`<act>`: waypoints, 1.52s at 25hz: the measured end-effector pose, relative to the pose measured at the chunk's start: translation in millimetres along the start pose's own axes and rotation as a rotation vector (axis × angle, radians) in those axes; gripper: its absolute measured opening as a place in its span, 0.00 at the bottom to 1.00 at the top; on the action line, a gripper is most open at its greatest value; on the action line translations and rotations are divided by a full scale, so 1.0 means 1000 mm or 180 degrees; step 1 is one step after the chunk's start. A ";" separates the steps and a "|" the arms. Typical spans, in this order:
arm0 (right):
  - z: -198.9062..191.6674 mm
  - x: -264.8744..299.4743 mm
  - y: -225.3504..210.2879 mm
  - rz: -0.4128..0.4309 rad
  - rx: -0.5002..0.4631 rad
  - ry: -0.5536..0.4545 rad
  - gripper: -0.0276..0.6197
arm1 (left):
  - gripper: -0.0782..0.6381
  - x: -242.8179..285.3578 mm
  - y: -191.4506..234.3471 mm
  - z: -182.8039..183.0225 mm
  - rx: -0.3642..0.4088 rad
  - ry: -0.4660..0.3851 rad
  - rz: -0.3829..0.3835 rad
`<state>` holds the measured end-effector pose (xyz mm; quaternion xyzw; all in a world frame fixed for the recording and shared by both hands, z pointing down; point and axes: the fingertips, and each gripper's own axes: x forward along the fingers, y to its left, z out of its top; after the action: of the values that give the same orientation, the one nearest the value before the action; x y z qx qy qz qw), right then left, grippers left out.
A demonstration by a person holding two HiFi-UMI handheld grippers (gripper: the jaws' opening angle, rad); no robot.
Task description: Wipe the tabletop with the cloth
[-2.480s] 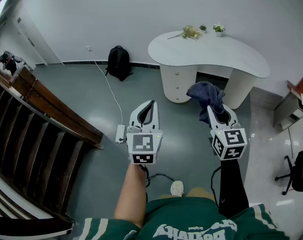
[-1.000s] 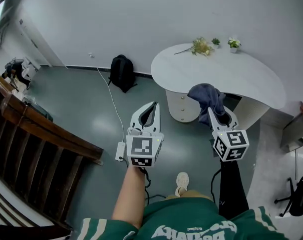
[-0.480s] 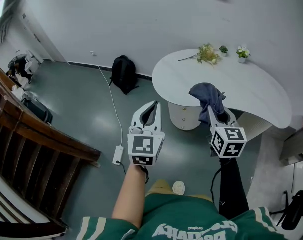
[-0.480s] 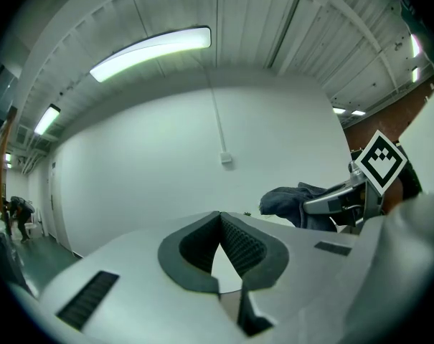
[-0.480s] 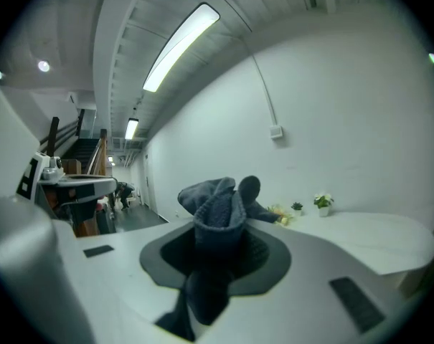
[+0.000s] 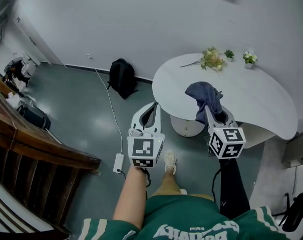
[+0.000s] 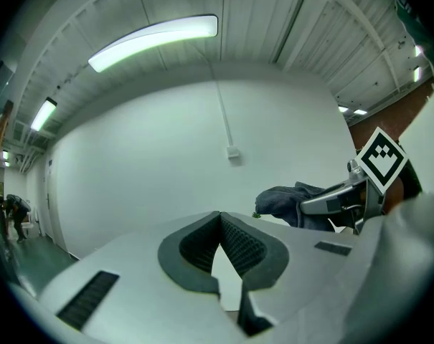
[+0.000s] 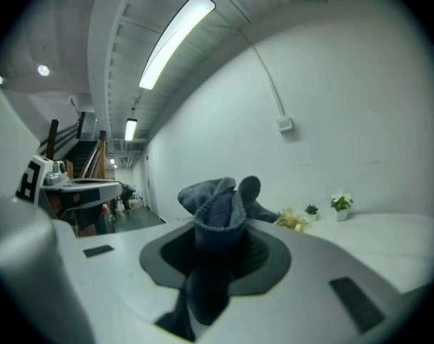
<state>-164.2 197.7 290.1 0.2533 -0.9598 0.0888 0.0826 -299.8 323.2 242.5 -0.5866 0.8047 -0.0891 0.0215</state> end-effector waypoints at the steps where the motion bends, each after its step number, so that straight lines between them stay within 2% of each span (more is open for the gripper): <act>1: 0.000 0.015 0.001 0.0012 -0.0021 0.0011 0.18 | 0.10 0.011 0.008 -0.004 -0.0002 0.0003 -0.0010; 10: -0.005 0.160 0.016 0.0098 -0.0151 0.0283 0.20 | 0.10 0.119 0.094 -0.049 -0.0116 0.0121 -0.0058; 14: -0.018 0.229 0.020 0.0214 -0.0013 0.0477 0.20 | 0.10 0.168 0.128 -0.076 -0.0125 0.0230 -0.0067; 19: -0.062 0.308 0.030 0.0401 0.0234 0.0873 0.20 | 0.10 0.217 0.155 -0.118 -0.0092 0.0424 -0.0144; 23: -0.100 0.358 0.035 0.0397 0.0312 0.1194 0.20 | 0.10 0.243 0.173 -0.148 -0.0105 0.0555 -0.0157; 28: -0.157 0.406 0.044 0.0442 0.0153 0.1641 0.20 | 0.10 0.266 0.188 -0.184 -0.0175 0.0718 -0.0152; 34: -0.225 0.434 0.057 0.0564 0.0157 0.2148 0.20 | 0.10 0.284 0.194 -0.218 -0.0271 0.0877 -0.0137; 38: -0.233 0.435 0.056 0.0619 0.0000 0.2185 0.19 | 0.10 0.297 0.187 -0.230 -0.0312 0.0952 -0.0167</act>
<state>-539.5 90.3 597.9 0.1162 -0.8957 0.1761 0.3914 -600.3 123.9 457.8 -0.5880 0.7867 -0.1366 -0.1296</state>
